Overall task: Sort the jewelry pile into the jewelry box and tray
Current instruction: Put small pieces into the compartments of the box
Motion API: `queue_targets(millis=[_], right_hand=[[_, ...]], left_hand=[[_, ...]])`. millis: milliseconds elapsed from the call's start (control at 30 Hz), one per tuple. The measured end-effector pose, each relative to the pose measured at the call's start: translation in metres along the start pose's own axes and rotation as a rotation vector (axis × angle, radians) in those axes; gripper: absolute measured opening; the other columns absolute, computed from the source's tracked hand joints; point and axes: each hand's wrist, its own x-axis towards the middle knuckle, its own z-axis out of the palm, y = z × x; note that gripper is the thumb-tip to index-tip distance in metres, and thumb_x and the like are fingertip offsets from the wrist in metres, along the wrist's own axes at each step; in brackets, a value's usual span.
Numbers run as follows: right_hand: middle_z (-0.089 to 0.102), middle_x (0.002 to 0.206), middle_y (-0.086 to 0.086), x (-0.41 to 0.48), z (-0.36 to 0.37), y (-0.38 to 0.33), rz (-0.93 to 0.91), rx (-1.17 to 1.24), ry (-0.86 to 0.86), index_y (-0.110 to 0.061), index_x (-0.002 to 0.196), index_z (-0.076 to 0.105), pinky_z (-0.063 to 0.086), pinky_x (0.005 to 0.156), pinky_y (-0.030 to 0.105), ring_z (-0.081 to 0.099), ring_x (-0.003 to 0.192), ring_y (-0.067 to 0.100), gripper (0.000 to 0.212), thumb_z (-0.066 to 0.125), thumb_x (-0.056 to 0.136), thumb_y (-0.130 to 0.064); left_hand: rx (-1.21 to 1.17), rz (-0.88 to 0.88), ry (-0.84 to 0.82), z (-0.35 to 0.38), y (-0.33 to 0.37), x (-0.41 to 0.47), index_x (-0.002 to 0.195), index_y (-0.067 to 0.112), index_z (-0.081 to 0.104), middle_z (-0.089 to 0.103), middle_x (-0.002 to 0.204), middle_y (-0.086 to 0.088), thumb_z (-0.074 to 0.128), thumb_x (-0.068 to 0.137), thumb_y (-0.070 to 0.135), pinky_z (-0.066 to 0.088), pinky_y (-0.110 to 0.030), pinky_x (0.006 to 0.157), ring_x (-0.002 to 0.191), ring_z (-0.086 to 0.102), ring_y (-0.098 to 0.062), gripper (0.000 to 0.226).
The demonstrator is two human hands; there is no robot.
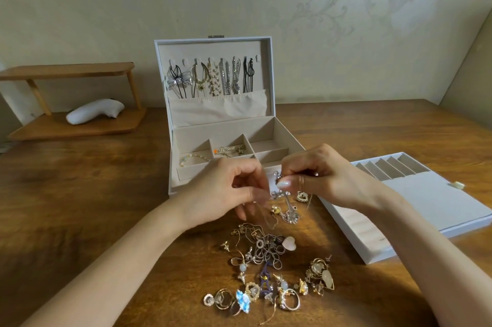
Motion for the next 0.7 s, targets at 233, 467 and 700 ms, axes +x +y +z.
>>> queue_targets(millis=[233,467,700], right_hand=[[0.052,0.053,-0.011,-0.001,-0.004,-0.001,0.072,-0.043,0.162,-0.03,0.06,0.058,0.03,0.05,0.012,0.042,0.049,0.004,0.026,0.062,0.085,-0.038],[0.05,0.055,0.008,-0.003,-0.004,-0.001,0.082,0.056,0.22,-0.019,0.062,0.062,0.029,0.048,0.02,0.041,0.051,0.013,0.032,0.065,0.082,-0.044],[0.054,0.054,-0.001,-0.003,-0.004,-0.005,0.093,0.146,0.21,-0.02,0.06,0.063,0.034,0.049,0.017,0.045,0.052,0.008,0.026,0.064,0.083,-0.031]], left_hand=[[-0.02,0.079,-0.124,-0.014,0.007,-0.005,0.076,0.01,0.068,0.069,0.065,-0.001,0.066,0.084,0.018,0.045,-0.019,0.05,0.055,0.059,-0.021,0.011],[-0.089,0.117,0.201,-0.01,0.004,0.0,0.079,0.014,0.066,0.06,0.055,0.007,0.059,0.078,0.031,0.042,-0.012,0.051,0.052,0.054,-0.003,0.018],[-0.136,0.186,0.329,-0.009,-0.001,0.001,0.083,0.013,0.067,0.057,0.053,0.004,0.062,0.085,0.025,0.039,-0.012,0.049,0.05,0.053,-0.007,0.014]])
